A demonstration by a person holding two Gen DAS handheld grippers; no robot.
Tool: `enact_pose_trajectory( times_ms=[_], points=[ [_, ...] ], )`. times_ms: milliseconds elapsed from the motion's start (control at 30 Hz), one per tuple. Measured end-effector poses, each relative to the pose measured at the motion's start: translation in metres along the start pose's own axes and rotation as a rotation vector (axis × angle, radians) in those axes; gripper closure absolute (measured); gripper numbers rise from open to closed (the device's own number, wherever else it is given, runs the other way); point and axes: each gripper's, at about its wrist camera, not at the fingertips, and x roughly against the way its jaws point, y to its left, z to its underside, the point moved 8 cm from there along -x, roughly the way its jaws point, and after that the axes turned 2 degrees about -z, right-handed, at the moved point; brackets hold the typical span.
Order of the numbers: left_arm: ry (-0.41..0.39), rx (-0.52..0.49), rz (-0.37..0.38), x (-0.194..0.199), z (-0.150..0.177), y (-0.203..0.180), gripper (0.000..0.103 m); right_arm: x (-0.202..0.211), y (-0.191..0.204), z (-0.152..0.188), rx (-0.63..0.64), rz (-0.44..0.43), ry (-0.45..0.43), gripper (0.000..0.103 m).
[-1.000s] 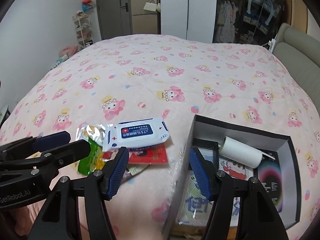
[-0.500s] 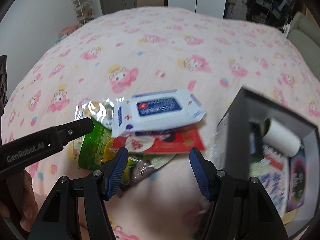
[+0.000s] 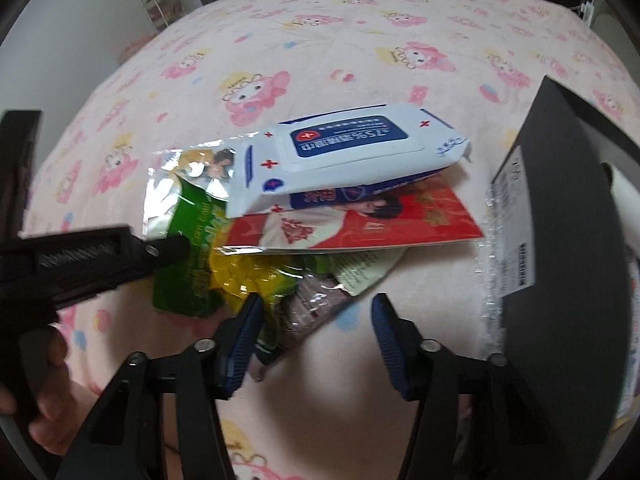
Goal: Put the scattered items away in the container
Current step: 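Grasp the green-and-yellow corn snack bag with the left gripper and lift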
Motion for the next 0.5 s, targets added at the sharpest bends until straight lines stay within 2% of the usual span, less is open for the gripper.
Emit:
enact_pose_trajectory(
  times_ms=[33,133,200,300,367,433,500],
  points=[
    [0.014,-0.012,0.004,-0.002,0.003,-0.003,0.087,0.000,0.002,0.000,0.000,-0.017,0.000,0.067],
    [0.011,-0.051,0.008,0.004,0.011,-0.012,0.094,0.002,0.008,0.000,0.022,-0.040,0.006,0.077],
    [0.016,-0.073,0.020,0.007,0.018,-0.017,0.098,0.004,0.008,0.003,0.030,-0.037,0.006,0.080],
    [0.074,-0.078,0.102,0.010,0.035,-0.025,0.098,0.005,0.002,0.006,0.020,-0.025,0.008,0.080],
    [0.079,-0.067,0.137,0.015,0.040,-0.027,0.098,0.007,-0.002,0.009,0.011,-0.017,0.006,0.080],
    [0.071,-0.042,0.166,0.021,0.041,-0.025,0.094,0.009,-0.007,0.008,0.001,-0.016,0.004,0.080],
    [0.060,0.012,0.181,0.023,0.036,-0.017,0.082,0.013,-0.012,0.006,-0.017,-0.018,-0.004,0.080]
  ],
)
